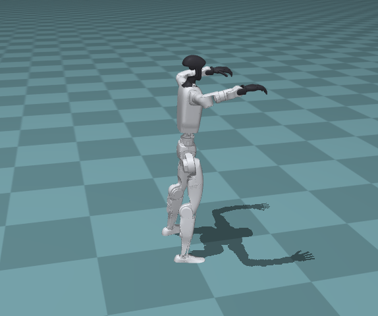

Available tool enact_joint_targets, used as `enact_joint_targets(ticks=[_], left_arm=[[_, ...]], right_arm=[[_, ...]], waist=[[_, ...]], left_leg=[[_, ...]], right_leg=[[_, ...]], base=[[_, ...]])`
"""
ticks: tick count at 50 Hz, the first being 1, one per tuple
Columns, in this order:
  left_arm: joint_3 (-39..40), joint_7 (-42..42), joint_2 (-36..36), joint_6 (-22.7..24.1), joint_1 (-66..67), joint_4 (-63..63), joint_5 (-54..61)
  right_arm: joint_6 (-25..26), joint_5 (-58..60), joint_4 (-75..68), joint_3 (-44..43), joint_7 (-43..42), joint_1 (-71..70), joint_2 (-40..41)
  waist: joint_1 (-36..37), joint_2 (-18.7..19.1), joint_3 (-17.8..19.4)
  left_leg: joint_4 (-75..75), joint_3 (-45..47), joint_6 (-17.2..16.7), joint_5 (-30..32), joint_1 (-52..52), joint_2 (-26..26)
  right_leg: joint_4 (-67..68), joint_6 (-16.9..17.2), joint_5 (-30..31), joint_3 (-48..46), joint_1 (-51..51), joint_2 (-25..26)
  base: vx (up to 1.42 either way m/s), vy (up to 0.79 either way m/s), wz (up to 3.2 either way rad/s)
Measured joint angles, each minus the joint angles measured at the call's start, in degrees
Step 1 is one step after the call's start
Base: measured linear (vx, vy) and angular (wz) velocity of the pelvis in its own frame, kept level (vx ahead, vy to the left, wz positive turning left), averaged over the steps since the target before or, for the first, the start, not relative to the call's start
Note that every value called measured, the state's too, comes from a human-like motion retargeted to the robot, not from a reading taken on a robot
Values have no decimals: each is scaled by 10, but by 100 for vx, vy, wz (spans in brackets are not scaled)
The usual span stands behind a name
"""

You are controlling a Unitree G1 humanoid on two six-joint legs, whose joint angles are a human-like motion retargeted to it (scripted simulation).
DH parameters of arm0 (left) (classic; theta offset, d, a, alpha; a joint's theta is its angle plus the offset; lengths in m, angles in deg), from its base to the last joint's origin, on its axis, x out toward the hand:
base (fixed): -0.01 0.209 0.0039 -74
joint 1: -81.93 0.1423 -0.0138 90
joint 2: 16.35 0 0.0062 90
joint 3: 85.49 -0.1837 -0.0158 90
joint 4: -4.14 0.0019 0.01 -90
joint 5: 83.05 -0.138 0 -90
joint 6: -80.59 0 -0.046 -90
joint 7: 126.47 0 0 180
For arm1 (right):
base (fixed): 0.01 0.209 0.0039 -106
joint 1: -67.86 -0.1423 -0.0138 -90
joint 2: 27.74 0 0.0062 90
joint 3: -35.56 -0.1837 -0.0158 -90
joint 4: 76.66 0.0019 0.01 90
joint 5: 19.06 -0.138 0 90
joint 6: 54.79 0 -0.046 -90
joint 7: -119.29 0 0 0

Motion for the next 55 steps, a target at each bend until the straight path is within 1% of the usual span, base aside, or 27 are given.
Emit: enact_joint_targets(ticks=[8, 11, 14, 17, 20, 25, 28, 30, 34, 35, 37, 40, 43, 46, 48, 50, 53, 55], left_arm=[[-9, -7, 24, 0, -4, -5, 6], [-20, -11, 51, -1, -11, -11, 13], [-47, -13, 92, -1, -27, -15, 25], [-88, -14, 150, -1, -46, -15, 42], [-134, -19, 227, -3, -62, -6, 69], [-203, -37, 404, -12, -75, 50, 125], [-235, -47, 531, -21, -85, 131, 152], [-250, -53, 617, -31, -97, 211, 164], [-248, -47, 767, -73, -132, 436, 169], [-243, -37, 798, -88, -141, 499, 166], [-229, 8, 842, -115, -159, 618, 139], [-233, 91, 894, -141, -149, 728, 72], [-270, 152, 937, -136, -112, 756, -10], [-330, 168, 960, -112, -66, 723, -56], [-377, 161, 960, -90, -36, 680, -62], [-417, 152, 948, -65, -11, 636, -60], [-449, 149, 926, -40, 9, 595, -68], [-461, 150, 912, -31, 9, 591, -73]], right_arm=[[-4, -7, 4, 4, -12, -4, 23], [-6, -8, 7, 12, -24, -11, 46], [-9, -5, 11, 31, -35, -26, 77], [-13, -3, 16, 57, -48, -42, 115], [-17, -5, 21, 83, -65, -50, 165], [-24, -11, 16, 121, -100, -43, 287], [-25, -16, -17, 152, -118, -35, 390], [-23, -23, -61, 177, -130, -32, 469], [1, -47, -230, 222, -139, -45, 642], [12, -52, -285, 228, -135, -53, 684], [38, -48, -420, 218, -110, -89, 758], [82, -18, -605, 178, -71, -139, 831], [109, 22, -741, 133, -59, -184, 864], [107, 16, -795, 122, -82, -203, 890], [87, -13, -790, 137, -101, -202, 912], [58, -38, -760, 167, -110, -190, 934], [27, -18, -702, 230, -101, -162, 954], [15, 15, -671, 269, -97, -145, 960]], waist=[[-7, 1, 0], [-10, 2, 3], [-12, 4, 5], [-15, 7, 4], [-17, 10, 3], [-13, 9, 3], [-4, 1, 9], [6, -8, 17], [37, -37, 42], [45, -44, 49], [59, -55, 62], [73, -63, 75], [95, -64, 93], [124, -67, 111], [145, -67, 121], [159, -63, 124], [162, -60, 112], [156, -65, 100]], left_leg=[[0, -2, -1, 2, -6, 3], [0, -2, 0, 2, -8, 4], [0, 0, 1, 2, -8, 7], [-1, 2, 2, 2, -8, 10], [2, 5, 5, 1, -9, 14], [17, 11, 14, -2, -10, 19], [37, 18, 27, -4, -9, 21], [62, 24, 39, -6, -10, 22], [176, 30, 75, -12, -33, 29], [218, 32, 84, -14, -44, 32], [316, 40, 99, -21, -79, 46], [424, 46, 109, -31, -122, 57], [439, 29, 99, -48, -142, 38], [368, 32, 89, -43, -139, 12], [274, 42, 83, -28, -123, -6], [164, 55, 78, 0, -104, -16], [70, 84, 71, 25, -86, -20], [44, 80, 72, 19, -70, -24]], right_leg=[[4, -1, -6, -2, -6, 2], [4, -3, -9, -2, -8, 4], [5, -5, -14, 0, -10, 7], [8, -5, -19, 3, -13, 10], [11, -5, -25, 7, -16, 14], [13, -4, -36, 16, -15, 18], [15, -4, -44, 26, -9, 18], [17, -5, -49, 35, -2, 16], [24, -17, -60, 59, 19, 4], [26, -22, -62, 66, 25, 0], [31, -33, -66, 79, 33, -3], [42, -46, -72, 95, 41, -7], [54, -48, -76, 114, 49, -9], [64, -43, -74, 130, 55, -13], [69, -38, -71, 136, 60, -13], [73, -35, -68, 136, 68, -6], [83, -34, -67, 125, 75, 6], [101, -36, -64, 117, 74, 10]], base=[[0, 0, 0], [0, 0, 0], [4, -4, -3], [7, -7, -5], [10, -9, -7], [13, -11, -15], [16, -14, -26], [17, -16, -36], [19, -18, -53], [21, -17, -59], [21, -14, -55], [24, -6, -52], [27, 3, -60], [30, 9, -53], [33, 15, -34], [35, 19, -8], [37, 22, 28], [38, 22, 45]])
